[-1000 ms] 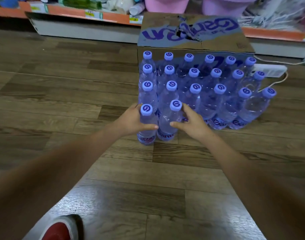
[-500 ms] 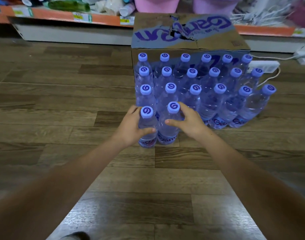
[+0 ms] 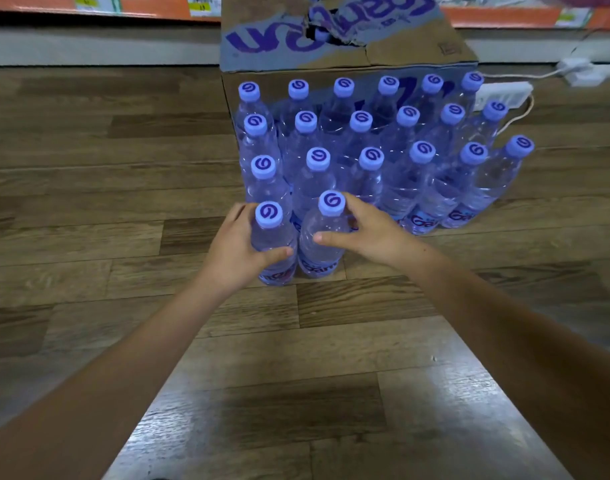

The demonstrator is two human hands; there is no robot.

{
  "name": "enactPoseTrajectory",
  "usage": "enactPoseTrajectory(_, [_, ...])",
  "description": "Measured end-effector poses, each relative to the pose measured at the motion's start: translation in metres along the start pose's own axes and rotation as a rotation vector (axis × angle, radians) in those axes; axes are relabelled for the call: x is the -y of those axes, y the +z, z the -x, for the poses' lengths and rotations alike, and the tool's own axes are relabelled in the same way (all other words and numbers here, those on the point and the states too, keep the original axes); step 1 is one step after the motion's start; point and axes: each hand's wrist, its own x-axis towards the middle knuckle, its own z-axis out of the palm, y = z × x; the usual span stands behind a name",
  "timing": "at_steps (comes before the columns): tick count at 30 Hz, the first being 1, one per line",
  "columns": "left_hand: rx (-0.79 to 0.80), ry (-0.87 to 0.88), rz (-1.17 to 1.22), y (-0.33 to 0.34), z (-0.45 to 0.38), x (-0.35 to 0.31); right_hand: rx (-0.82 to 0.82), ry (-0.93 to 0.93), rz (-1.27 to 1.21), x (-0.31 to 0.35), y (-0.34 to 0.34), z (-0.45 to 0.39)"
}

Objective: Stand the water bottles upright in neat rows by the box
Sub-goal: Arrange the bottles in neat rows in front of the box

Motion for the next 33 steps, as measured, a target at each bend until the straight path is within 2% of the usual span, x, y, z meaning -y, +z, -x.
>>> enactPoseTrajectory(5, [0.003,-0.076,0.025,0.002,-0.003,0.003,-0.083,-0.072,0.121,-0.008,0.002,-0.005])
enactPoseTrajectory(8, [-0.002,-0.120,0.047,0.005,-0.005,-0.001,-0.024,-0.091,0.112,-0.014,-0.002,-0.011])
enactPoseTrajectory(11, [0.061,-0.150,0.082,-0.002,-0.009,-0.006,0.007,-0.062,0.108,-0.014,-0.004,-0.012])
enactPoseTrajectory(15, [0.136,-0.195,0.077,-0.010,-0.013,-0.011,-0.031,-0.037,0.035,-0.011,-0.002,-0.007])
enactPoseTrajectory(19, [0.087,-0.327,0.167,-0.004,-0.011,-0.019,-0.019,0.019,-0.020,-0.006,0.001,-0.008])
enactPoseTrajectory(23, [0.054,-0.422,0.323,0.002,-0.012,-0.011,-0.028,-0.001,-0.105,-0.011,0.001,-0.009])
enactPoseTrajectory(28, [-0.034,-0.402,0.512,0.011,-0.005,-0.007,-0.064,0.008,-0.104,-0.016,0.010,-0.010])
enactPoseTrajectory(33, [-0.036,-0.395,0.532,0.016,0.007,-0.017,-0.083,0.045,-0.014,-0.001,0.012,0.011])
